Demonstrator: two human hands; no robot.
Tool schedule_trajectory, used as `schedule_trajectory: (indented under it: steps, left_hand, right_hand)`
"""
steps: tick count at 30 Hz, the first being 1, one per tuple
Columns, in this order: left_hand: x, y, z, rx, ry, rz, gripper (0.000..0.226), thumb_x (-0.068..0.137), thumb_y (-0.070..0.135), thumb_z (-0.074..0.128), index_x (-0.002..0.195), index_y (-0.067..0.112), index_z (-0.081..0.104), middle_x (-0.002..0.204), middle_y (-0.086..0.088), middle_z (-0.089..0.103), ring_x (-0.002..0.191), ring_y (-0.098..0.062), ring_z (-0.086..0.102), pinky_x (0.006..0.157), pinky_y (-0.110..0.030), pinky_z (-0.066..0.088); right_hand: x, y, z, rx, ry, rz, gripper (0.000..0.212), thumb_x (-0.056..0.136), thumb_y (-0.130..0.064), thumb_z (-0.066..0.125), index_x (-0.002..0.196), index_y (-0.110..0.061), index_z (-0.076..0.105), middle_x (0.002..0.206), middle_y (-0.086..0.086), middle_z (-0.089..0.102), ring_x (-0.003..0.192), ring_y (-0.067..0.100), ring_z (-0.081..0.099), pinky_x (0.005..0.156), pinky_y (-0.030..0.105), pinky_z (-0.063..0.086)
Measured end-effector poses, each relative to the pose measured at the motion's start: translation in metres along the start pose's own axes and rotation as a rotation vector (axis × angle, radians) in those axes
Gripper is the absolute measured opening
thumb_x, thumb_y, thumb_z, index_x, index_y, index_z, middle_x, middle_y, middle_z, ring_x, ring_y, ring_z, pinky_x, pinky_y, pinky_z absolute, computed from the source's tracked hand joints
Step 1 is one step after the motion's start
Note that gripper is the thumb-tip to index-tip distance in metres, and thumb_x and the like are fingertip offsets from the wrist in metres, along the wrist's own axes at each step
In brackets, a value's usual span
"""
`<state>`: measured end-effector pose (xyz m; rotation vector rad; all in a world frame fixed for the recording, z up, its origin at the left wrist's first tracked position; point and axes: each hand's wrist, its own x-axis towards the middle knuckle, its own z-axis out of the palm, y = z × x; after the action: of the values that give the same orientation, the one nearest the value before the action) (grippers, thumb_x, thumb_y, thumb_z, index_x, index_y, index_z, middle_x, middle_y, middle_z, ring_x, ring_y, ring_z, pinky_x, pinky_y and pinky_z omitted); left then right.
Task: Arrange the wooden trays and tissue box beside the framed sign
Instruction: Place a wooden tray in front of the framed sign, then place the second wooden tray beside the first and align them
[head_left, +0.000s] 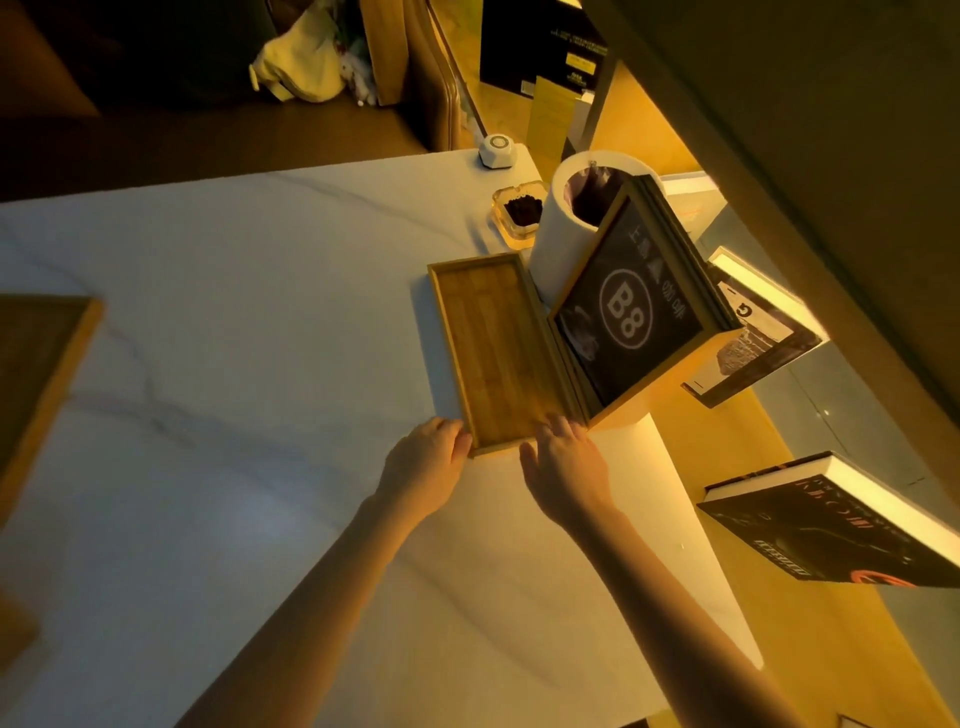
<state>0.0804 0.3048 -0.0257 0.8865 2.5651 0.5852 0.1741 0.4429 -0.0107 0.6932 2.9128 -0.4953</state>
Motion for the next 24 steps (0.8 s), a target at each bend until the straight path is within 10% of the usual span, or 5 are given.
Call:
schedule_trajectory:
  steps: [11,24]
  left_hand:
    - [-0.061,-0.078,-0.133,0.065,0.157,-0.037,0.032,0.094,0.028,0.036,0.067,0.012,0.043,0.059,-0.001,0.042,0.062,-0.022,0.047,0.061,-0.032,0.038]
    - [-0.164,-0.270,-0.243,0.164,0.448,-0.157,0.033,0.092,0.025,0.042,0.117,0.005,0.050,0.103,-0.020,0.065,0.089,-0.035,0.060,0.071,-0.040,0.046]
  right_hand:
    - [0.007,-0.149,-0.041,0.031,0.026,-0.226,0.032,0.096,-0.027,0.036,0.100,-0.004,0.058,0.091,0.009,0.062,0.078,0.020,0.062,0.069,0.030,0.052]
    - [-0.010,-0.364,0.038,0.221,0.064,-0.399,0.030,0.094,-0.026,0.038,0.115,-0.008,0.050,0.112,0.013,0.059,0.103,0.028,0.053,0.082,0.041,0.047]
